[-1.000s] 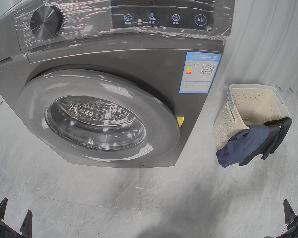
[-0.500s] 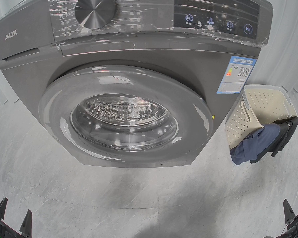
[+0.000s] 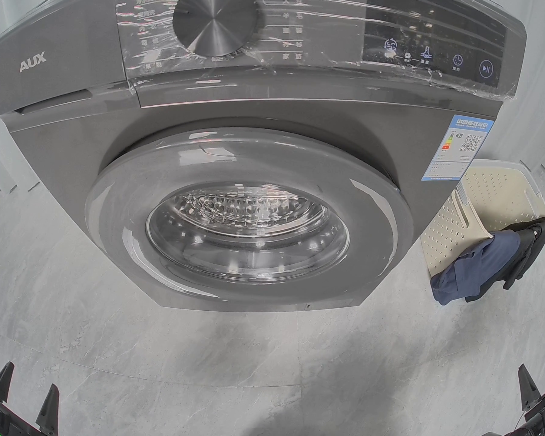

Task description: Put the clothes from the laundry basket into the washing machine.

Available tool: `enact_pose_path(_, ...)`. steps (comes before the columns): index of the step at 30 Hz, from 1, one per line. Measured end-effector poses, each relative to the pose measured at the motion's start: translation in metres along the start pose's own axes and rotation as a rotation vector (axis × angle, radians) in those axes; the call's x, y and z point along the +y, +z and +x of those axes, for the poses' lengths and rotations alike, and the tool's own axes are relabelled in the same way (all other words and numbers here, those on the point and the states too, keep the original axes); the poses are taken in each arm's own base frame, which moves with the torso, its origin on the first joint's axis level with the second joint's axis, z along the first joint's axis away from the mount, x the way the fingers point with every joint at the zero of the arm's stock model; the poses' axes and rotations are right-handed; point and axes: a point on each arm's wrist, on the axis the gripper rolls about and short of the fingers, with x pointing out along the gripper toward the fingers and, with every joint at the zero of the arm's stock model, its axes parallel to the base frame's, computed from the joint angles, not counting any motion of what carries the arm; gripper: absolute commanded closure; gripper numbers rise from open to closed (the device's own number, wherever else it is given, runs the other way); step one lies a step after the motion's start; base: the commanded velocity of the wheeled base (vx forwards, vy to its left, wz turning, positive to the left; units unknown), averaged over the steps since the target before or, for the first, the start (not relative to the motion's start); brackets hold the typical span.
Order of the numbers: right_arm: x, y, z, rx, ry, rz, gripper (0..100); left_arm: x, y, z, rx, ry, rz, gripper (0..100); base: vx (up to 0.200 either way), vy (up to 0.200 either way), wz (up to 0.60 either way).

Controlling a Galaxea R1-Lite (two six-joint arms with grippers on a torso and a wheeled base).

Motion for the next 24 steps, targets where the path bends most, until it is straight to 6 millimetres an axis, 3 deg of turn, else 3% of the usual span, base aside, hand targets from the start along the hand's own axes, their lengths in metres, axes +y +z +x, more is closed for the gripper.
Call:
enact_pose_path(2,0.0,0.0,0.0,0.0,0.0,0.0,0,0.0,0.0,0.0,0.0,0.0,0.0,0,0.0,0.2,0.0)
enact_pose_path(24,0.0,0.0,0.0,0.0,0.001,0.0,0,0.0,0.0,0.0,0.0,0.0,0.002,0,0.027,0.0,0.0)
